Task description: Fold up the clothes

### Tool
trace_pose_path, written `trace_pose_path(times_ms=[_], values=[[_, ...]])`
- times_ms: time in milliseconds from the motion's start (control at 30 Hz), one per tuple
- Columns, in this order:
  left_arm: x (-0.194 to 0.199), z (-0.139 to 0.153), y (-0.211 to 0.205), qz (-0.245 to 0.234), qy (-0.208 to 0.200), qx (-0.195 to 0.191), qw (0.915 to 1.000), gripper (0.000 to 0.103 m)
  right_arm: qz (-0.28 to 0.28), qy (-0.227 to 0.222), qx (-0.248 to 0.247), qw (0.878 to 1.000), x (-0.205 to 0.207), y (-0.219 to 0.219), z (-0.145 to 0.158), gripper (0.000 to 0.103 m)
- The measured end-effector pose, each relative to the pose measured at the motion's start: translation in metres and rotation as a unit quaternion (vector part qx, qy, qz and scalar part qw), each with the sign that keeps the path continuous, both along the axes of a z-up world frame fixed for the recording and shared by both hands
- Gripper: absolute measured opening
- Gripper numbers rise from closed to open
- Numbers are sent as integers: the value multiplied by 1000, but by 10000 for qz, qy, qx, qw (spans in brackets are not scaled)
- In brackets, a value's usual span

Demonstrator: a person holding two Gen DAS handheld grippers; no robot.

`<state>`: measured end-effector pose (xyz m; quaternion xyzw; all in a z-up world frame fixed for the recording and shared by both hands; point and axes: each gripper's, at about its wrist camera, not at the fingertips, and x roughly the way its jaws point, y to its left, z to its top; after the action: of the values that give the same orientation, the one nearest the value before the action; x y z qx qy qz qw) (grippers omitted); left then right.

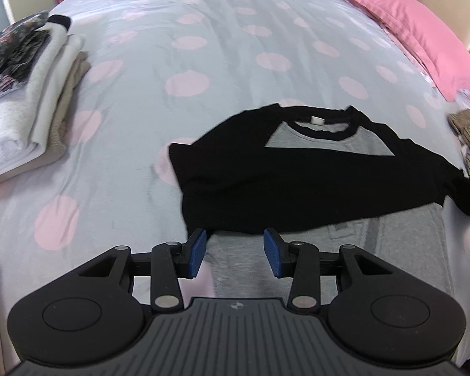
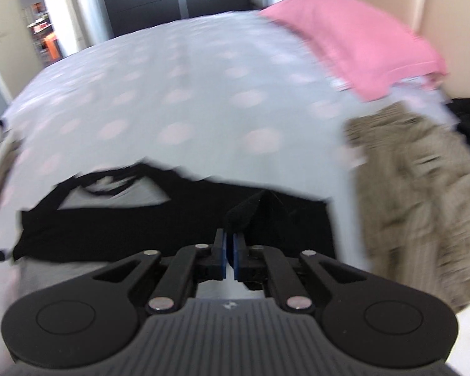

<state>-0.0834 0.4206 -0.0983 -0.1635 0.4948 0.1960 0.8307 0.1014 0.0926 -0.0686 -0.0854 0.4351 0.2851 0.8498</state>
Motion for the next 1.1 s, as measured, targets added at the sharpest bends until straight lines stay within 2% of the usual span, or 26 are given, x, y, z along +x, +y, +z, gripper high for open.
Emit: trace_pose_path(times_ms=[233, 400, 567, 633, 700, 833, 933, 1000, 1100], values=[[0, -3, -18, -221, -44, -88, 9997, 38, 832, 444, -130, 9955, -65, 59, -42, 4], [2, -7, -36, -500, -146, -104, 9986, 38, 987, 571, -354, 9928, -92, 68, -74, 5], [8, -12, -54, -813, -261, -191, 9962, 38, 979, 760, -437, 9913, -92, 65, -88, 12], [12, -14, -61, -901, -265, -219, 9953, 38, 973, 806, -362, 9913, -90, 63, -87, 19], [13, -16, -66, -968, -251, -247, 9947, 38, 1025, 798, -266, 9912, -91, 60, -82, 34], [16, -20, -75, -1065, -196, -265, 9938, 38, 1025, 669, -198, 9923, -91, 53, -73, 36], [16, -22, -77, -1064, -187, -314, 9937, 38, 785, 478, -405, 9949, -82, 47, -73, 36], [16, -23, -79, -1067, -206, -374, 9934, 38, 559, 562, -489, 9957, -72, 42, -77, 35], [18, -21, -82, -1104, -266, -408, 9927, 38, 212, 828, -314, 9958, -55, 31, -81, 35]])
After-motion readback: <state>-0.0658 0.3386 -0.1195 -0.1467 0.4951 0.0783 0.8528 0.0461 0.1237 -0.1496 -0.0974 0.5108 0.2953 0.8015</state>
